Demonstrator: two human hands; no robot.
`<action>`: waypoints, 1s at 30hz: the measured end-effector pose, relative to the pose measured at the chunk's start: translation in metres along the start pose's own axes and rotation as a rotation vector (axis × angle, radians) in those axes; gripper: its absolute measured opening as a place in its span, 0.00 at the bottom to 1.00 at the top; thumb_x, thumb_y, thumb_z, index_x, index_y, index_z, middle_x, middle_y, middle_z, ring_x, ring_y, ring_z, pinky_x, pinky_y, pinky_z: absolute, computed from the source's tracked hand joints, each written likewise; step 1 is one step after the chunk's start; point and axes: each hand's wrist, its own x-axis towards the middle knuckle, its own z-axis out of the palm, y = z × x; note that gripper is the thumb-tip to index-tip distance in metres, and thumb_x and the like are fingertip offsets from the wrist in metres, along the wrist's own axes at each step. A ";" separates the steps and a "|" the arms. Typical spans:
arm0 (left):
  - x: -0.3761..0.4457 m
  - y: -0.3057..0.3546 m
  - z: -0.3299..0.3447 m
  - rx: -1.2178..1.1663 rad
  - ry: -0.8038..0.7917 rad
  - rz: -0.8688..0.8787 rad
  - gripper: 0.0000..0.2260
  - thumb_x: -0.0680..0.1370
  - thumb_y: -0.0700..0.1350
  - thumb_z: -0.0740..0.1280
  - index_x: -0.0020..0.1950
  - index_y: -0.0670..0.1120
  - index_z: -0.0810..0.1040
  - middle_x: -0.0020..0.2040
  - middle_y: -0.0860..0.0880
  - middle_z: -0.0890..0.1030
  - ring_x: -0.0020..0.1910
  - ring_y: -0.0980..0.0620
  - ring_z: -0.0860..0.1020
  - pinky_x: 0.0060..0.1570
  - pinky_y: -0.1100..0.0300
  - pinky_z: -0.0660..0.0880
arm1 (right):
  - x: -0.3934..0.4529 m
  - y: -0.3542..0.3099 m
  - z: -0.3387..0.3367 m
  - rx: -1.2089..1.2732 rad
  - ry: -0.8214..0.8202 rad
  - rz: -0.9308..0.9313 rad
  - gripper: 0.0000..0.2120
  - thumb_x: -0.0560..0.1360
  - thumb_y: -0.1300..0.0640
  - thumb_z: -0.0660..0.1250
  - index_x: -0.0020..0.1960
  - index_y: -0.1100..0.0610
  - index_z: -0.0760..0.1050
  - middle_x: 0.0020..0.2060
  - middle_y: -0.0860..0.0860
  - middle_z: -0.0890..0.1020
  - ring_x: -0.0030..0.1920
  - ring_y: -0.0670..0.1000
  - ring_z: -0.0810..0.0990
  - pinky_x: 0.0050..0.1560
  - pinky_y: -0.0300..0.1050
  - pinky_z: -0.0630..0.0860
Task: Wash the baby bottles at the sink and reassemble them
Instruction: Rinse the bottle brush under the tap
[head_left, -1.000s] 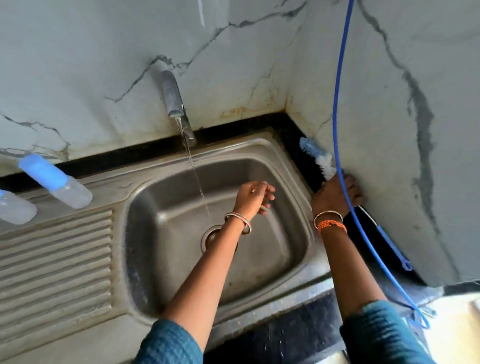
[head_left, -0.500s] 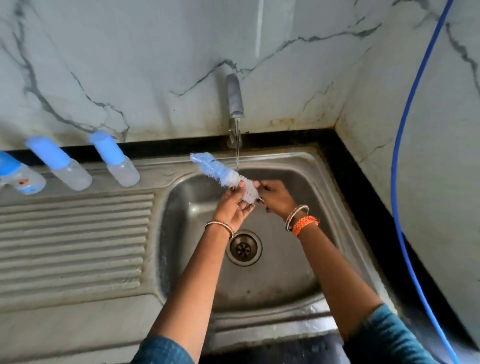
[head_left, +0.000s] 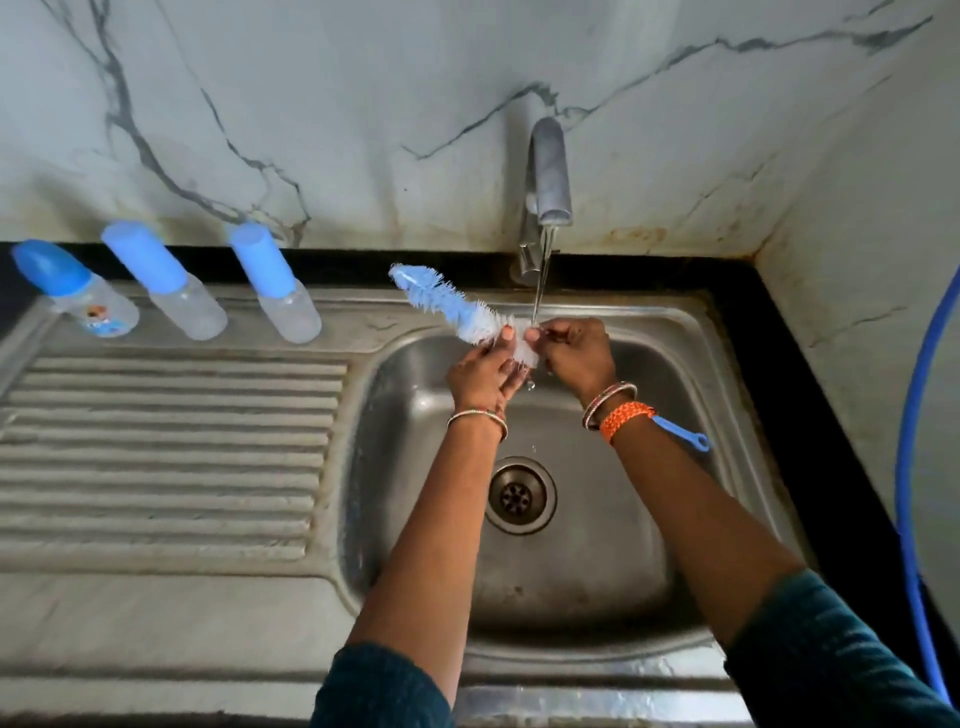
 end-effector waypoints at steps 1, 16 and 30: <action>0.000 -0.003 -0.002 -0.026 0.010 0.006 0.03 0.75 0.40 0.70 0.42 0.45 0.78 0.37 0.47 0.78 0.37 0.52 0.76 0.36 0.62 0.78 | -0.001 0.000 0.002 -0.016 0.022 -0.010 0.07 0.72 0.60 0.72 0.48 0.62 0.83 0.34 0.46 0.81 0.30 0.36 0.77 0.34 0.30 0.72; -0.006 -0.021 0.003 -0.205 -0.146 -0.126 0.07 0.80 0.36 0.60 0.48 0.47 0.75 0.38 0.50 0.82 0.37 0.56 0.80 0.39 0.63 0.76 | -0.008 -0.001 -0.021 -0.304 -0.280 -0.134 0.08 0.73 0.59 0.71 0.51 0.60 0.78 0.46 0.52 0.83 0.45 0.48 0.80 0.44 0.39 0.74; 0.008 -0.006 -0.003 -0.055 -0.160 -0.007 0.03 0.79 0.44 0.64 0.49 0.48 0.78 0.40 0.50 0.81 0.39 0.54 0.76 0.41 0.62 0.74 | -0.004 -0.012 -0.009 -0.203 -0.044 -0.011 0.09 0.73 0.58 0.71 0.53 0.54 0.80 0.51 0.54 0.84 0.43 0.52 0.80 0.40 0.42 0.79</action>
